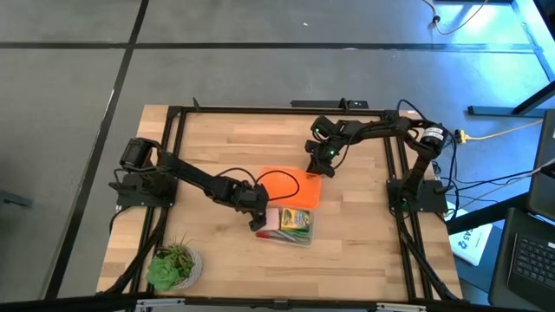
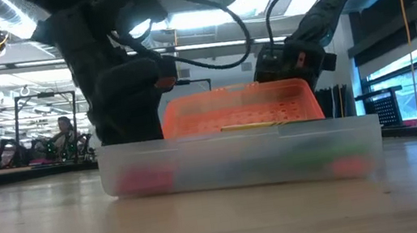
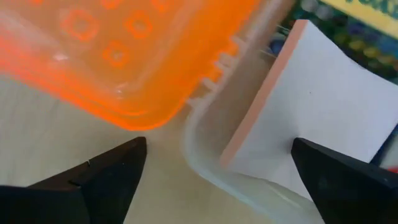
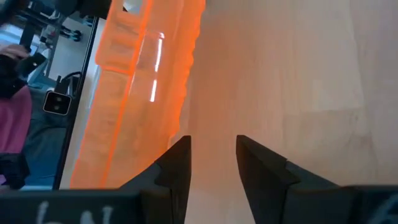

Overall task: Pack school essentials
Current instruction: Close the orange supply box

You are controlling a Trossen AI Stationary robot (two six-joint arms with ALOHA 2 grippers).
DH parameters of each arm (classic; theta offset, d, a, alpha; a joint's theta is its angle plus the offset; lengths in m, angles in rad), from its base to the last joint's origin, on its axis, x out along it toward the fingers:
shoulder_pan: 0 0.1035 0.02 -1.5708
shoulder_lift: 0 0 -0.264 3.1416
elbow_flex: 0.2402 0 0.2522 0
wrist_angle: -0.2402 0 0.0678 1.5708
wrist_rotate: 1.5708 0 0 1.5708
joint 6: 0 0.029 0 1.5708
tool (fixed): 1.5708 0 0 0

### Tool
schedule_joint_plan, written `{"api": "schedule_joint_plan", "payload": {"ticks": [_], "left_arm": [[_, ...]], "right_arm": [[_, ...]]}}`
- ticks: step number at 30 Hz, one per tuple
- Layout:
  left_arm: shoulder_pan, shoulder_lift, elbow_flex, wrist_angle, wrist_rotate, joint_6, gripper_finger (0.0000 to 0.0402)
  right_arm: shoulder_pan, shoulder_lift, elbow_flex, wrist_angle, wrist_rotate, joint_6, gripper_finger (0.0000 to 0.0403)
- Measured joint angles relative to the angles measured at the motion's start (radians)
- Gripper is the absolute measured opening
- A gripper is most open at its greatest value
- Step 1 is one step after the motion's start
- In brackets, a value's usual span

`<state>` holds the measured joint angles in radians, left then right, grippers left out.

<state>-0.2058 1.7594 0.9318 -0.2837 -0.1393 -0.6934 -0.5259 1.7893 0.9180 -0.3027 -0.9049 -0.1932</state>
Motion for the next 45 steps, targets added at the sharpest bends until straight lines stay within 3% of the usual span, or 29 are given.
{"api": "schedule_joint_plan", "payload": {"ticks": [6,18,25,35,45], "left_arm": [[0.0,0.001,0.091,-0.132,0.011,0.098,0.0396],[0.001,-0.007,0.174,-0.299,0.011,0.101,0.0396],[-0.015,-0.118,0.182,-0.359,-0.002,0.069,0.0396],[-0.048,-0.33,0.183,-0.443,-0.143,-0.007,0.0396],[-0.073,-0.416,0.183,-0.449,-0.173,-0.04,0.0396]], "right_arm": [[0.022,-0.002,0.004,-0.003,-0.029,-0.023,0.0129],[0.08,-0.003,0.125,-0.047,-0.033,-0.027,0.0129],[0.138,-0.003,0.187,-0.124,-0.028,-0.051,0.0129],[0.294,-0.004,0.257,-0.195,0.095,-0.046,0.0129],[0.483,-0.005,0.344,-0.226,0.254,-0.02,0.0129]]}}
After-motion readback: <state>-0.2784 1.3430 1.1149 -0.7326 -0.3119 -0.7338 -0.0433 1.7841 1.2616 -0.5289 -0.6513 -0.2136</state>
